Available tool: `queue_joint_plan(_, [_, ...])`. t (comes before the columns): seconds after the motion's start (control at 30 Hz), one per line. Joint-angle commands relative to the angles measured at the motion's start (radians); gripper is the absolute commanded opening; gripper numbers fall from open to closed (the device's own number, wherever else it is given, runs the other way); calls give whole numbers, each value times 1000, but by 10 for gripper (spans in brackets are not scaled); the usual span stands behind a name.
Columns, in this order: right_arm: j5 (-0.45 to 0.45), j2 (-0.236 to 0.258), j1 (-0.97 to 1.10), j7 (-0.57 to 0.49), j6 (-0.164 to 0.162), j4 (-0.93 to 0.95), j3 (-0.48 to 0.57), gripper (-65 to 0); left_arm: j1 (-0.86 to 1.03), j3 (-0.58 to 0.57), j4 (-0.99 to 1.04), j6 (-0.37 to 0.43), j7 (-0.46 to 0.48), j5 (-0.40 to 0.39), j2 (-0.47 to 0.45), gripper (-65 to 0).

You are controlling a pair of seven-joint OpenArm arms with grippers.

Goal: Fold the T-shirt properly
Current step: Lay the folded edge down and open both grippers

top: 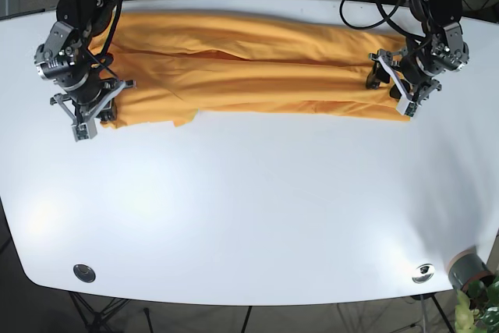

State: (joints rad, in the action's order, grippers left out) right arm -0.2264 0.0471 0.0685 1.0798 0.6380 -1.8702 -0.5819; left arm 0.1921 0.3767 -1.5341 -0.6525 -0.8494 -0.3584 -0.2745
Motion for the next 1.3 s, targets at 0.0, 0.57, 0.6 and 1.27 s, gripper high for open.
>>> queue_joint_plan(0.0, [-11,1,17,-2,-2,-76,-22,-614,4,0,2,9,-44,35,-12,-306])
queue_joint_plan(0.57, [-18,-45,216,3,7,-122,-137,-607,4,0,5,9,-44,34,-41,-306])
queue_joint_plan(0.6, [-29,-56,224,1,9,-121,-154,-607,4,0,4,9,-44,34,-41,-306])
queue_joint_plan(1.27, [-94,-62,251,-5,60,-148,-214,-135,-42,0,-6,7,-44,34,-55,-306])
